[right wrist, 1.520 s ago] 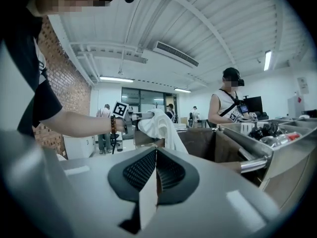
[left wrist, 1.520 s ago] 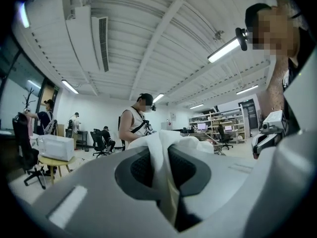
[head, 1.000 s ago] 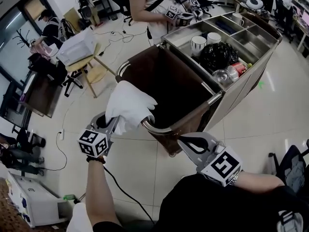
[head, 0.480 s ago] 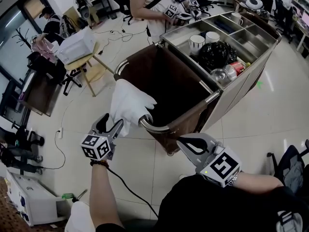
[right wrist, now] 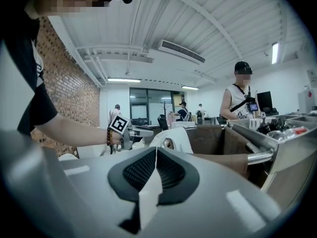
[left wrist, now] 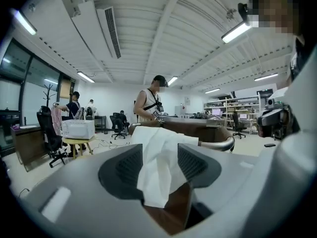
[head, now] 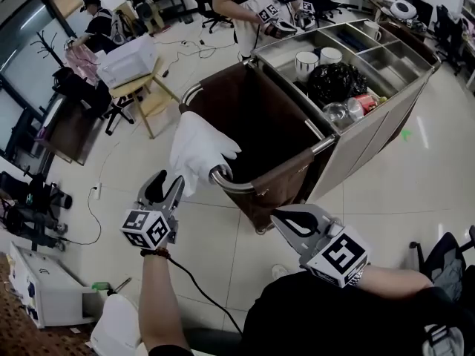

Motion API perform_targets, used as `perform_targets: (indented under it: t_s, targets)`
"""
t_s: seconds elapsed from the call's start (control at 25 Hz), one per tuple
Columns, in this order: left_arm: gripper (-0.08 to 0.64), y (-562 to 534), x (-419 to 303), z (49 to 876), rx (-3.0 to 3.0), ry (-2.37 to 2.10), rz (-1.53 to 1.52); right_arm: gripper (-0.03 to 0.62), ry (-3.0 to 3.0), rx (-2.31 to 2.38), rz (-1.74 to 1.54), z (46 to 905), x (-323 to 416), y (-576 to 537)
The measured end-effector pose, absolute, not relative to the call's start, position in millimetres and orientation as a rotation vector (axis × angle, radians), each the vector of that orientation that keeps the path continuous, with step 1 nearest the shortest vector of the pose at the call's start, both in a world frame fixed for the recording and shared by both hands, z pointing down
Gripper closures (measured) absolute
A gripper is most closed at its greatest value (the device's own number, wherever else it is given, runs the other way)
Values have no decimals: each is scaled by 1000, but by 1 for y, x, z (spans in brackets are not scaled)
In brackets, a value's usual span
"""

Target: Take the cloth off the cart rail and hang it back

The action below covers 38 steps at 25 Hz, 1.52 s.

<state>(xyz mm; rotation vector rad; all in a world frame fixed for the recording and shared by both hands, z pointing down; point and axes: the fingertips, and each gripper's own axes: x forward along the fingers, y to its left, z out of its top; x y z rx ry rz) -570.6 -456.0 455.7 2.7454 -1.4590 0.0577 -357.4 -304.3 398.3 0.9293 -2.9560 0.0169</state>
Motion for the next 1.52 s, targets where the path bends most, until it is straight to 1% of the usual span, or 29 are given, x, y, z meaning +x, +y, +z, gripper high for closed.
perform_targets:
  t_s: [0.08, 0.12, 0.24, 0.36, 0.52, 0.6, 0.8, 1.12, 1.24, 1.28, 1.4, 1.52]
  targets:
    - [356, -445, -551, 451, 2741, -1499, 14, 588, -2951, 927, 167, 402, -337, -295]
    - [373, -439, -540, 448, 2738, -1521, -2, 588, -2958, 916, 173, 404, -326, -293]
    - [420, -423, -511, 433, 2733, -1585, -35, 588, -2999, 862, 58, 404, -296, -292]
    - [473, -402, -476, 426, 2735, -1652, -46, 588, -3012, 826, 130, 409, -267, -283]
    - [538, -366, -427, 413, 2709, -1746, -84, 588, -3054, 772, 55, 410, -228, -270]
    - [557, -350, -402, 406, 2692, -1791, -112, 588, -3070, 753, 53, 410, -210, -262]
    - [558, -307, -341, 394, 2702, -1867, -192, 588, -3118, 707, -84, 417, -173, -246]
    - [558, -231, -237, 391, 2736, -1904, -171, 589, -3138, 648, 50, 418, -118, -196]
    - [558, -207, -208, 397, 2738, -1934, -145, 589, -3168, 626, -78, 423, -105, -189]
    - [558, -200, -201, 401, 2734, -1949, -132, 589, -3172, 621, -76, 423, -102, -186]
    - [558, -185, -183, 417, 2701, -1976, -102, 589, -3150, 612, 126, 418, -98, -169]
    - [558, -168, -173, 431, 2660, -1975, -100, 590, -3153, 601, 145, 415, -100, -155]
